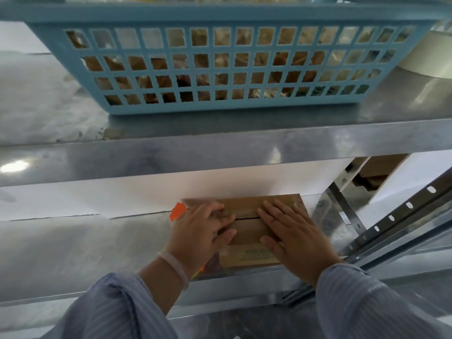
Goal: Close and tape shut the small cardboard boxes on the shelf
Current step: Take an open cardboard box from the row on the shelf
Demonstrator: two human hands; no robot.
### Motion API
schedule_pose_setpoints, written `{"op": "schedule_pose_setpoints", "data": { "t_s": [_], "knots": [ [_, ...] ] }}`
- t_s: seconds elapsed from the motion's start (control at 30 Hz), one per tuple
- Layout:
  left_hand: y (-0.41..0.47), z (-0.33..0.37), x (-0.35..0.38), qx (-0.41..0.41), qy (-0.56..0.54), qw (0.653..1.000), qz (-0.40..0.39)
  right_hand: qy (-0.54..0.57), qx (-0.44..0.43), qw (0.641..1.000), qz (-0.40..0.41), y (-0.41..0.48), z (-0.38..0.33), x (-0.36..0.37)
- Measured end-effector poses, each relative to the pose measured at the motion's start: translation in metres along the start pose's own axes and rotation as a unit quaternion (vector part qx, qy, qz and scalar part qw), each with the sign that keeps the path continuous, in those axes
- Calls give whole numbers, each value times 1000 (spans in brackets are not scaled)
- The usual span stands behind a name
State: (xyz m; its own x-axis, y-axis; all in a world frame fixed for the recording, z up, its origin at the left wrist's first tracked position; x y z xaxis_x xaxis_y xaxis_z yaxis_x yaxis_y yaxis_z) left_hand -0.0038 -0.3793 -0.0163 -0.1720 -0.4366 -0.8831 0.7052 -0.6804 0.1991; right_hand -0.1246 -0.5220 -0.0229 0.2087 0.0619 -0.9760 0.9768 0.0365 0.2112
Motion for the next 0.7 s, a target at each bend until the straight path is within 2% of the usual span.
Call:
{"op": "schedule_pose_setpoints", "data": {
  "t_s": [0.07,0.13,0.17,0.33,0.43,0.5,0.53,0.6,0.7],
  "knots": [
    [2,-5,6,-21,-39,998,-53,15,7,1000,-3,0,4,-2],
    [2,-14,6,-53,-143,983,-106,27,9,1000,0,2,8,-5],
    [1,-21,1,-69,-182,975,-107,29,8,1000,5,3,8,-7],
    [-30,-100,-42,-246,-211,945,53,17,14,1000,9,1,9,-7],
    [-60,-122,-39,-326,-227,915,68,25,18,1000,7,1,9,-8],
    [-74,-123,-32,-348,-236,905,64,26,19,999,3,2,7,-9],
    [-76,-118,-29,-340,-237,908,59,22,17,1000,-1,3,7,-9],
    [-67,-92,-27,-274,-209,938,33,13,16,1000,-10,3,6,-9],
    [-37,-23,-32,-72,-149,986,-9,11,19,1000,-17,2,6,-9]
  ]
}}
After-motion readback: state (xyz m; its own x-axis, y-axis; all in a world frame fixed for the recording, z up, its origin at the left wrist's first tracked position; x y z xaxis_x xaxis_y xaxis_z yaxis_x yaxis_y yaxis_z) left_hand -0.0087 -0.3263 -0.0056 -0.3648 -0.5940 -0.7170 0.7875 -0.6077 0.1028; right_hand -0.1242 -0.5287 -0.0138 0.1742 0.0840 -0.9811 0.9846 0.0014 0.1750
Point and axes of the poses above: each hand's wrist, its own y-axis towards the middle knuckle, its own x-axis out of the palm, z = x × y, the point moved 9 cm from there along y, towards the middle knuckle, and after that the axes turned 14 degrees about -x, right-handed, at the moved point
